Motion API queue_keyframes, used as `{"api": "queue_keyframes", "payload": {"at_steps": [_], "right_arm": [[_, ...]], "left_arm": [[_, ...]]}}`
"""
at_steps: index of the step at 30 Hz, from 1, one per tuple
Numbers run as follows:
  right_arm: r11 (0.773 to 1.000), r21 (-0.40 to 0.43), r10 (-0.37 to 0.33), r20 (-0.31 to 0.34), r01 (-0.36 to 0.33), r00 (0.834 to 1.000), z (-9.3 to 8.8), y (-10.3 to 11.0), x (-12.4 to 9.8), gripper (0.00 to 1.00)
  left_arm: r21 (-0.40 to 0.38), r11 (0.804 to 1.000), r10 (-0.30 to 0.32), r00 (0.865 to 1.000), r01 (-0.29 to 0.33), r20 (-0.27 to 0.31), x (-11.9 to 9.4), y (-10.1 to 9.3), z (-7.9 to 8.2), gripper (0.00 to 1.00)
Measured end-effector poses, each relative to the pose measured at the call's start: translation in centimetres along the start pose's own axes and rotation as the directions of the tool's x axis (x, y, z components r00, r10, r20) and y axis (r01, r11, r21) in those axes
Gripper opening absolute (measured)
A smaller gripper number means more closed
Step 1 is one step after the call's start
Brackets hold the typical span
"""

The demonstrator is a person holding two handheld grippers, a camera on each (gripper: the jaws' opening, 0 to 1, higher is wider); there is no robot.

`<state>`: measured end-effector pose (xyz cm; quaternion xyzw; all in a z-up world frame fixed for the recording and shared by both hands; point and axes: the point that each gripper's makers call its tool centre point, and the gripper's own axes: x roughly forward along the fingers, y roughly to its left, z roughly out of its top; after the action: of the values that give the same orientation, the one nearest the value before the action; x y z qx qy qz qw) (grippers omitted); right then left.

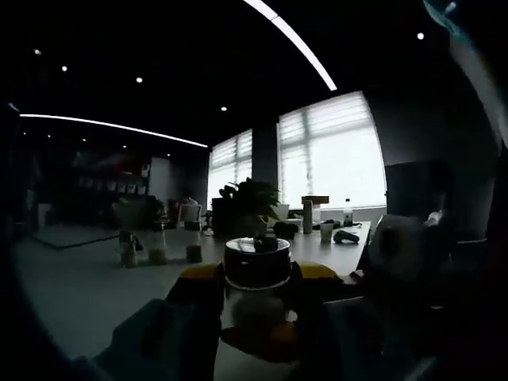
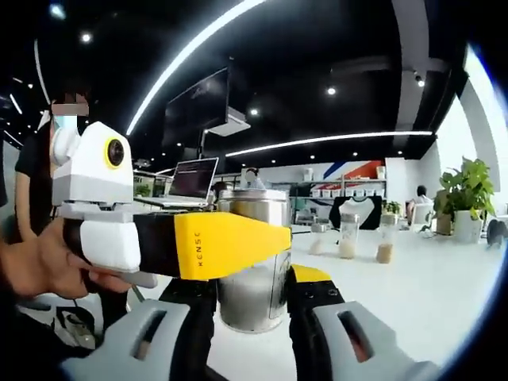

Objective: Rotate the seasoning bottle until the label or dispensing opening points toward the visible target arrow and the bottle remains upright within the marked orientation range

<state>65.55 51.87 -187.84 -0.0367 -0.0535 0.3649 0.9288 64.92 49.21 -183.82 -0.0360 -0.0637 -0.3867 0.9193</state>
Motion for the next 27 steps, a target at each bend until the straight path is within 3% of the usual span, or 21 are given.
{"api": "queue_keyframes", "payload": {"at_steps": [2, 4, 7, 9, 11, 17, 22, 27], "right_arm": [[0.999, -0.021, 0.031, -0.004, -0.031, 1.000, -0.1, 0.1, 0.1, 0.33], [0.993, -0.030, 0.115, 0.013, -0.114, 0.993, 0.0, 0.6, 0.0, 0.32], [0.974, 0.080, 0.211, 0.020, -0.212, 0.977, -0.2, 1.2, -0.4, 0.32], [0.943, 0.151, 0.292, 0.052, -0.297, 0.955, 0.1, 1.5, -0.9, 0.32], [0.941, 0.135, 0.306, 0.053, -0.310, 0.951, 0.2, 1.5, -1.1, 0.32], [0.916, 0.122, 0.378, 0.057, -0.382, 0.924, 0.3, 2.6, -1.6, 0.33], [0.905, 0.110, 0.407, 0.060, -0.411, 0.912, 0.2, 3.1, -1.8, 0.33], [0.890, 0.140, 0.428, 0.074, -0.435, 0.901, 0.2, 3.7, -1.8, 0.33]], "left_arm": [[-0.020, 1.000, 0.001, 1.000, -0.002, -0.008, -0.3, 0.3, -0.1, 0.35], [-0.049, 0.999, -0.004, 1.000, 0.004, -0.008, -0.5, 0.7, -0.1, 0.35], [-0.060, 0.998, -0.035, 0.999, 0.035, -0.008, -0.8, 0.6, -0.2, 0.35], [-0.153, 0.983, -0.095, 0.995, 0.098, 0.025, -1.0, 0.3, 0.0, 0.35], [-0.167, 0.977, -0.129, 0.991, 0.135, 0.044, -1.2, 0.2, 0.2, 0.35], [-0.084, 0.966, -0.243, 0.969, 0.247, 0.048, -1.8, -1.4, 0.4, 0.35], [-0.044, 0.961, -0.272, 0.962, 0.273, 0.032, -2.0, -1.9, 0.3, 0.35], [-0.080, 0.949, -0.301, 0.952, 0.304, 0.045, -2.3, -1.7, 0.3, 0.35]]}}
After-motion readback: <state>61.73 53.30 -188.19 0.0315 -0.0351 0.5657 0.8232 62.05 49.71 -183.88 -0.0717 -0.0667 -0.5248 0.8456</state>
